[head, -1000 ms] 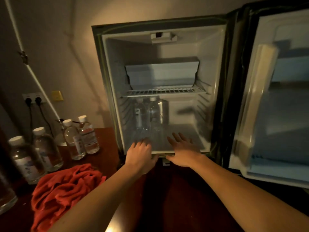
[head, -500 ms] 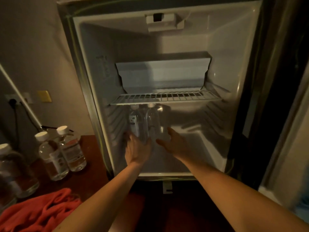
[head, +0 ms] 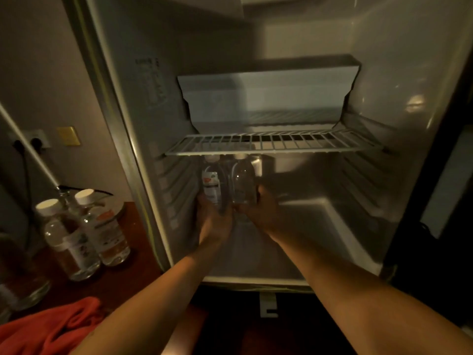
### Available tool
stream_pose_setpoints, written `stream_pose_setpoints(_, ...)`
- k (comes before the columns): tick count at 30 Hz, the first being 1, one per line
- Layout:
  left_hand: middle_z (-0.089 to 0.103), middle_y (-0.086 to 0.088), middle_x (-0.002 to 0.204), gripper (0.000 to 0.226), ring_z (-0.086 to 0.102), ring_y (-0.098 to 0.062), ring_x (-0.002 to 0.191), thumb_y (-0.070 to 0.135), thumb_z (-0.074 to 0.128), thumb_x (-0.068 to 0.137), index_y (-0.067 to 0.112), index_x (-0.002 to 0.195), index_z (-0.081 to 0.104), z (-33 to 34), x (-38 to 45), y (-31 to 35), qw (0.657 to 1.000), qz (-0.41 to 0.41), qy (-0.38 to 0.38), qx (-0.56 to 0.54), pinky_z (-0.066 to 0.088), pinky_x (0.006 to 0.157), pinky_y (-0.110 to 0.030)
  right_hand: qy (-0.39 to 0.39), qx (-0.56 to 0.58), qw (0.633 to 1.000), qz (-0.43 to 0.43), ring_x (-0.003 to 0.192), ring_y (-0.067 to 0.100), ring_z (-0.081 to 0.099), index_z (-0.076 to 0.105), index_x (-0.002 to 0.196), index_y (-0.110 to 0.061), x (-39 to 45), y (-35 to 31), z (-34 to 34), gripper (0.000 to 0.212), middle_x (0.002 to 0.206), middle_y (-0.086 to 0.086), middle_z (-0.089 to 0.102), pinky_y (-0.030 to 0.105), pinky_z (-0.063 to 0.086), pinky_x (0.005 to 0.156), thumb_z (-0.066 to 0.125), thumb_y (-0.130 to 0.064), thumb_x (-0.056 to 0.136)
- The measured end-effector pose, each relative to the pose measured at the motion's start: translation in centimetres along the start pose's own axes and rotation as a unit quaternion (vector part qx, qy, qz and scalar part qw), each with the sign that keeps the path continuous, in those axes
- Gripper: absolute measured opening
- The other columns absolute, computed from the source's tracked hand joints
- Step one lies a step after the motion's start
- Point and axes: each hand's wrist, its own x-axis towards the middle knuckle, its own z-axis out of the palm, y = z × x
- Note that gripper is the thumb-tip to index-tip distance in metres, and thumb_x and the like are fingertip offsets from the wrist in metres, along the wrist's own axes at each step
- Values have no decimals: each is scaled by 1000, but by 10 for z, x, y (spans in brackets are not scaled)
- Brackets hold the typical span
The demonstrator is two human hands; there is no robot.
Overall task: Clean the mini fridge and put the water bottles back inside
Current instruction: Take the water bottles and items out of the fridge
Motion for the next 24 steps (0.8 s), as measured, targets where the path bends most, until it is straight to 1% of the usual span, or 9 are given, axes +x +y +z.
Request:
stream_pose_setpoints(4,49,-16,140,73,48,-33,128,40,69,87,8,144,36,-8,-9,2,1000,12,-23,17,42,102,-41,6,-28,1000,-8,93,27,67,64,107,-3,-7,-2,-8,48,99,14,70,48,53,79,87,-24,70)
stream_pose_setpoints(8,63,-15,123,53,58,-34,116,39,71,83,8,124,59,-29,-34,10,998,18,-40,34,49,89,-37,-15,-109,994,-22,95,29,66,60,110,-7,-32,-12,-23,63,103,13,69,48,53,78,89,-38,63)
stream_pose_setpoints(11,59,-16,128,68,55,-37,118,43,73,79,9,131,46,-53,-59,16,999,-10,-36,34,46,92,-41,5,-108,993,-40,86,23,65,61,103,-10,-57,-23,-26,56,97,6,70,33,53,70,91,-31,60)
stream_pose_setpoints(13,59,-15,125,71,57,-38,114,44,73,79,11,131,39,-73,-75,17,999,17,-41,30,49,92,-44,6,-113,993,-42,77,14,61,57,96,-19,-76,-35,-27,52,90,-4,67,11,41,56,90,-35,59)
stream_pose_setpoints(14,61,-14,122,71,59,-37,111,45,74,77,13,129,39,-85,-83,16,998,30,-46,24,50,91,-46,0,-105,994,-42,75,10,60,55,93,-21,-86,-40,-26,51,88,-9,66,8,38,53,90,-36,59)
stream_pose_setpoints(16,63,-8,118,72,61,-32,108,51,75,72,17,126,40,-110,-99,13,997,37,-60,17,52,90,-45,-33,-73,996,-38,82,7,63,57,101,-23,-105,-49,-25,55,93,-11,65,11,44,61,89,-36,59)
stream_pose_setpoints(19,65,-2,113,77,63,-26,104,66,71,60,24,118,43,-144,-118,6,997,36,-68,21,52,90,-45,-82,-40,995,-44,94,10,61,55,119,-20,-135,-63,-16,69,103,-6,63,27,49,82,91,-31,62)
stream_pose_setpoints(22,66,2,104,78,64,-21,96,74,66,52,25,110,44,-176,-133,-5,998,38,-49,19,53,86,-45,-103,-13,992,-75,94,8,66,62,117,-15,-162,-76,-1,66,105,-4,70,25,54,84,93,-29,59)
stream_pose_setpoints(24,66,4,100,75,65,-19,92,74,66,55,24,107,45,-196,-139,-15,998,44,-24,23,54,83,-44,-126,11,990,-71,87,1,67,65,110,-17,-177,-84,14,55,99,-7,72,21,56,82,91,-23,62)
